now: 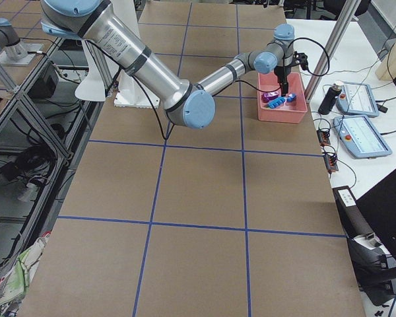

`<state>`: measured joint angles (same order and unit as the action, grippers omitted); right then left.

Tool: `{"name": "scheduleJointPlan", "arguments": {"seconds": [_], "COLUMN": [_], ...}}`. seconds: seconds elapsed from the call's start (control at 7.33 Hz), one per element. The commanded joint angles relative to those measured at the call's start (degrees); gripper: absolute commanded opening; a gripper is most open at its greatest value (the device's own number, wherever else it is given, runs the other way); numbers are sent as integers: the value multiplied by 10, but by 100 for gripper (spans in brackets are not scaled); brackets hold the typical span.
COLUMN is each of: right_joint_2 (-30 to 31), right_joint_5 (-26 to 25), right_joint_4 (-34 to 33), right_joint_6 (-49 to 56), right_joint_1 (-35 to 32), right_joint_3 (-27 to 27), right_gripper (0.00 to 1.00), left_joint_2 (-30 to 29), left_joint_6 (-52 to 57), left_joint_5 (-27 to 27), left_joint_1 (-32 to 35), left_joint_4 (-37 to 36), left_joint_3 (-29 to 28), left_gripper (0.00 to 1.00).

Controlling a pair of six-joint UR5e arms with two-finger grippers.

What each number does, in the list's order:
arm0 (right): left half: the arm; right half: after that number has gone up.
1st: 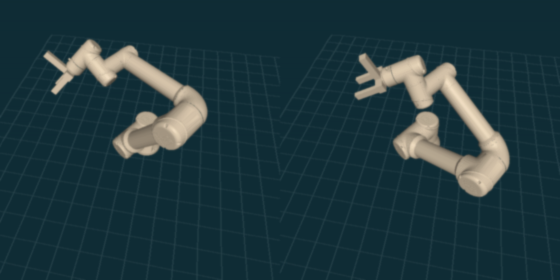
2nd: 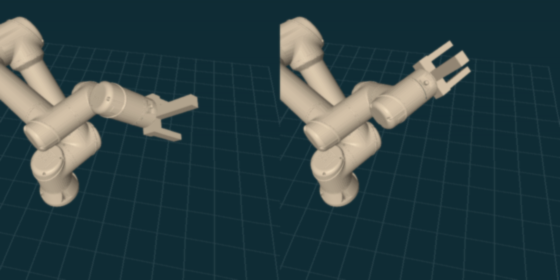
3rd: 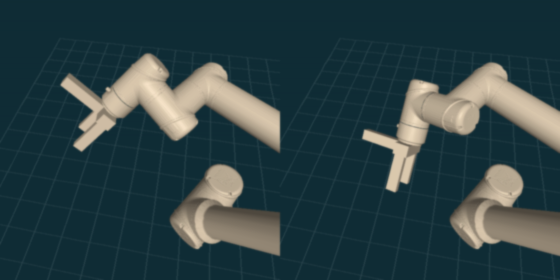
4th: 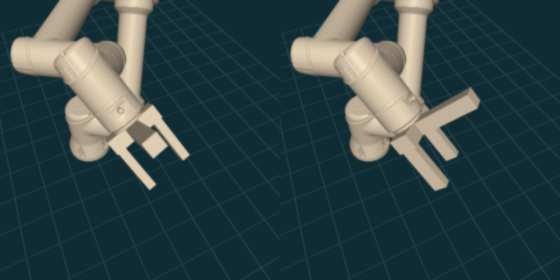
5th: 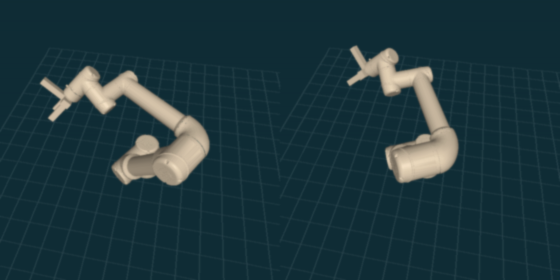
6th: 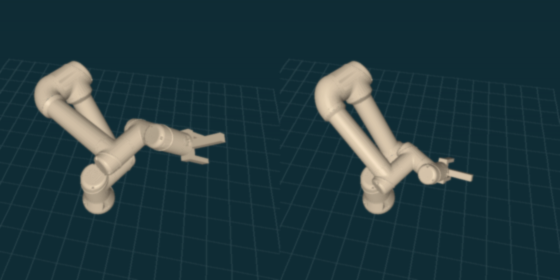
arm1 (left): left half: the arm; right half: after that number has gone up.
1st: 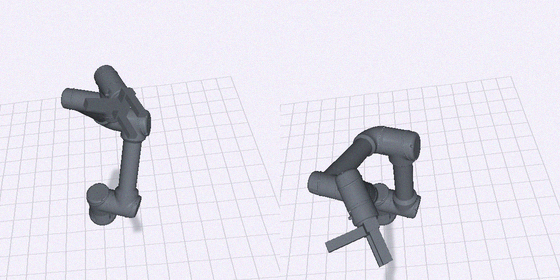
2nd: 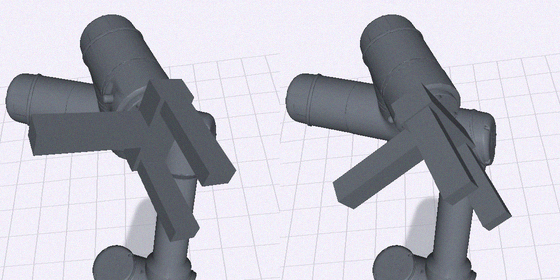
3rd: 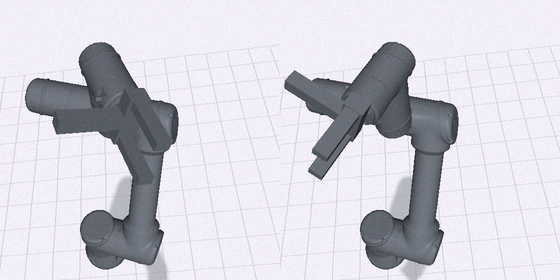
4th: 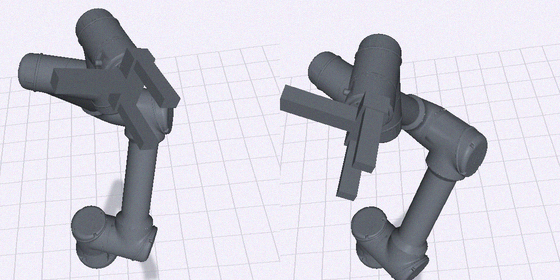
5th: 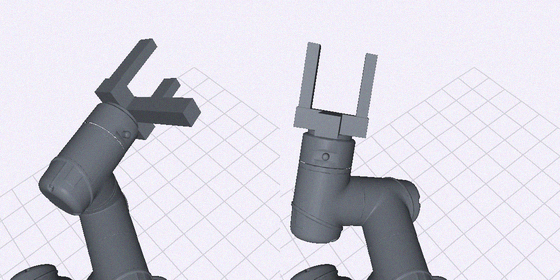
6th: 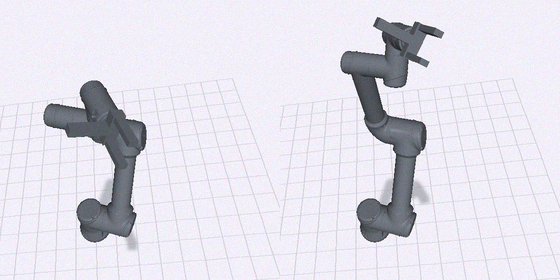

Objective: Put all blocks into box

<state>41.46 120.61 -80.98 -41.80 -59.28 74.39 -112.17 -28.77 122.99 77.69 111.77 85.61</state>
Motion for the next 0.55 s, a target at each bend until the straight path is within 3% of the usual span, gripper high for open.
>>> {"name": "scheduleJointPlan", "arguments": {"seconds": [0.0,0.27,0.41], "right_joint_2": [145,255,293], "right_joint_5": [41,48,39], "right_joint_4": [-96,-102,-94], "right_joint_6": [170,182,182], "right_joint_1": [-70,-94,-108], "right_joint_3": [147,236,260], "right_gripper": [100,100,100], "left_joint_2": [31,42,74], "left_joint_6": [206,382,390], "left_joint_5": [7,10,11], "left_joint_1": [48,56,61], "left_joint_4": [-102,-321,-337], "left_joint_3": [35,129,163], "left_gripper": [100,100,100]}}
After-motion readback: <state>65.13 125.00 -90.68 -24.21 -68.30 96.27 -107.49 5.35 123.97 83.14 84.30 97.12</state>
